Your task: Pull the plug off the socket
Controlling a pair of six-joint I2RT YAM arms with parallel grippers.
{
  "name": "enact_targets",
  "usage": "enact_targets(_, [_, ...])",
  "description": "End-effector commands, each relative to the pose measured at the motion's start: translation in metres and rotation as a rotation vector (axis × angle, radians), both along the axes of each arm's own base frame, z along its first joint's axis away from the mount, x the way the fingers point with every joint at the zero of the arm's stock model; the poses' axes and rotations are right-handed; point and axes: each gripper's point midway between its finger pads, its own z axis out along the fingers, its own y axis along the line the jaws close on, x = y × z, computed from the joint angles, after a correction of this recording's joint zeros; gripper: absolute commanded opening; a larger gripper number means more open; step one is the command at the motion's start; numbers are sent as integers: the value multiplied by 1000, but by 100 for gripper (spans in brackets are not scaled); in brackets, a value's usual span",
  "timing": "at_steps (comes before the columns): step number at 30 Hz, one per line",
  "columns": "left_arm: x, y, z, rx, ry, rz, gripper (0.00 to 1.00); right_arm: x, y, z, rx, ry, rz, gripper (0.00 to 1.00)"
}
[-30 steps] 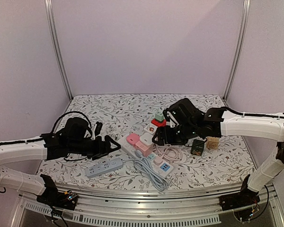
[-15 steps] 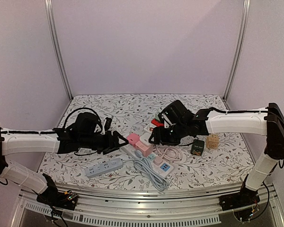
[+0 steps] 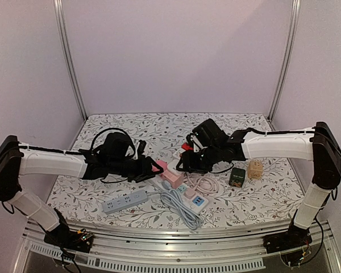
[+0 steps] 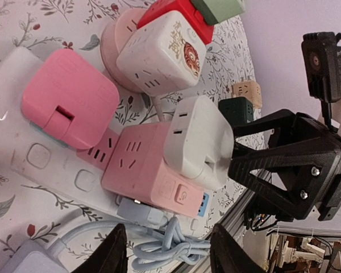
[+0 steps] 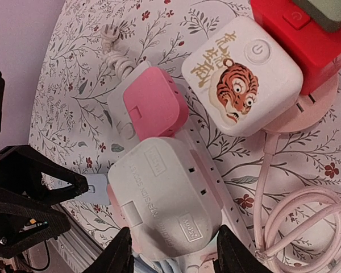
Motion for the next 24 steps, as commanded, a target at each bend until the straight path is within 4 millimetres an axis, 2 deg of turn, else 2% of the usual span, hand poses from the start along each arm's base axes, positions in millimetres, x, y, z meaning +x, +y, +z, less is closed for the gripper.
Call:
enact_targets(1, [4,-20,6,-36,-12,-42,48,4,13,12,56,-5,18,47])
enact_targets(5, [7,-26,2,-47,2,-47,44,2,14,21,95,-13,21,45])
enact_targets(12, [7,-23,-10,-22,21,-34,43,-5,9,46,161,-55,22,45])
enact_targets(17, [7,-25,-16,-21,33,-33,42,-12,13,59,186,-79,53,45])
enact_targets(21, [8,-24,-17,-18,32,-32,42,-10,7,61,158,-129,30,46])
enact_targets(24, [8,-25,-20,-16,35,-34,41,-3,-4,54,121,-133,-19,49])
